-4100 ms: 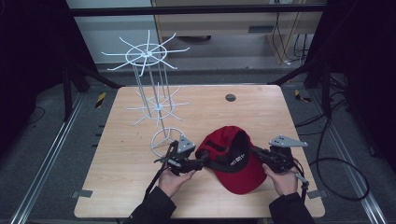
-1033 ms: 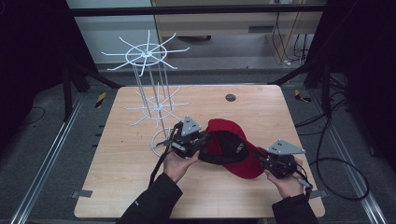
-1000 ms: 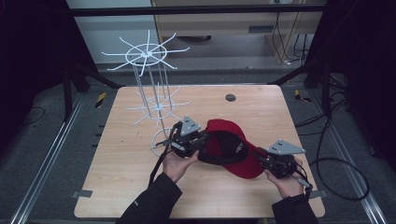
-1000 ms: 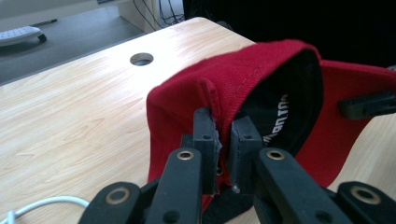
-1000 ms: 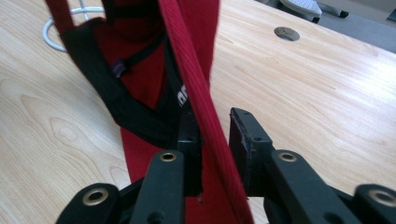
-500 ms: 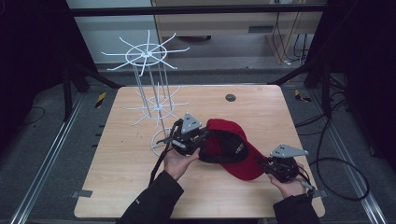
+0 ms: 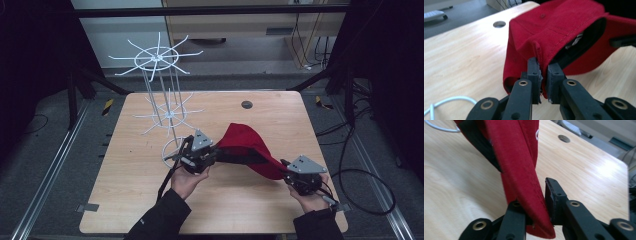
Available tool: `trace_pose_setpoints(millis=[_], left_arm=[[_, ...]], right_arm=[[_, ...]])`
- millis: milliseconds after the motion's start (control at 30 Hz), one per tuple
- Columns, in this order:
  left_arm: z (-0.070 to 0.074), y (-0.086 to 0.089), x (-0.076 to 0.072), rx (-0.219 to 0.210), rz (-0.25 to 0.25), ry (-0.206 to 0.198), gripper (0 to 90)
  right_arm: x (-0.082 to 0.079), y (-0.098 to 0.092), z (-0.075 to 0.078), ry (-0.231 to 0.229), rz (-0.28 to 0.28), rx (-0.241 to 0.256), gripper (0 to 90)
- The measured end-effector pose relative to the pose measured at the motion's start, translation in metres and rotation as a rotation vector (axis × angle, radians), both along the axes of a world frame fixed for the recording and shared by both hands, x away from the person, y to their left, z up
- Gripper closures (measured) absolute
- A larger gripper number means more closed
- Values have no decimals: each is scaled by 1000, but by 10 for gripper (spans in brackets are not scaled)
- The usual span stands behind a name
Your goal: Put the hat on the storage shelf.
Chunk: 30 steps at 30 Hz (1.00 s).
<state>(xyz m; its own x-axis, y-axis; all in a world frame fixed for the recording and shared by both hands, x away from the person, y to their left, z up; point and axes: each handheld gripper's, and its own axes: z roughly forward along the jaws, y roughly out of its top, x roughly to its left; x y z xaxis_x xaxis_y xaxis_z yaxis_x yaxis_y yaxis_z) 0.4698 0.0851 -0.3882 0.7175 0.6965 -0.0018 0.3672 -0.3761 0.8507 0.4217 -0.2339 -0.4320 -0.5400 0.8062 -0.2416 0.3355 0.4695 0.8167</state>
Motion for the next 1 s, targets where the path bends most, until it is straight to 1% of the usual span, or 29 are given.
trace_pose_setpoints(millis=[67,100,133,200,233,267,333,367,400,500,533,733,867,900,933,1000], left_arm=[[-2,6,-3,4,-1,5,831],[-2,6,-3,4,-1,5,830],[-5,11,-6,8,-5,10,830],[-6,13,-7,8,-5,11,830],[-10,18,-9,7,-6,19,830],[-10,18,-9,7,-6,19,830],[-15,24,-12,13,-13,29,830],[-15,24,-12,13,-13,29,831],[-15,24,-12,18,-17,29,831],[-19,25,-15,15,-18,37,830],[-21,25,-15,17,-21,40,830],[-28,23,-17,30,-28,52,830],[-32,25,-19,37,-26,56,830],[-33,26,-19,40,-26,57,830],[-33,27,-20,39,-25,59,830],[-35,29,-20,42,-25,61,830]], right_arm=[[-3,1,1,37,24,24,712],[-4,1,1,47,40,41,684],[-7,2,1,63,57,63,662],[-11,3,2,75,74,87,636],[-13,4,3,92,90,110,605],[-15,4,3,107,99,134,595],[-17,6,3,130,112,171,554],[-17,6,3,130,112,171,554],[-18,8,3,149,124,205,516],[-19,13,3,161,138,217,479],[-19,14,3,175,142,229,458],[-19,19,5,177,153,276,407],[-20,23,8,182,171,284,392],[-21,23,9,178,181,293,379],[-22,24,11,177,188,312,372],[-22,25,14,171,196,326,376]])
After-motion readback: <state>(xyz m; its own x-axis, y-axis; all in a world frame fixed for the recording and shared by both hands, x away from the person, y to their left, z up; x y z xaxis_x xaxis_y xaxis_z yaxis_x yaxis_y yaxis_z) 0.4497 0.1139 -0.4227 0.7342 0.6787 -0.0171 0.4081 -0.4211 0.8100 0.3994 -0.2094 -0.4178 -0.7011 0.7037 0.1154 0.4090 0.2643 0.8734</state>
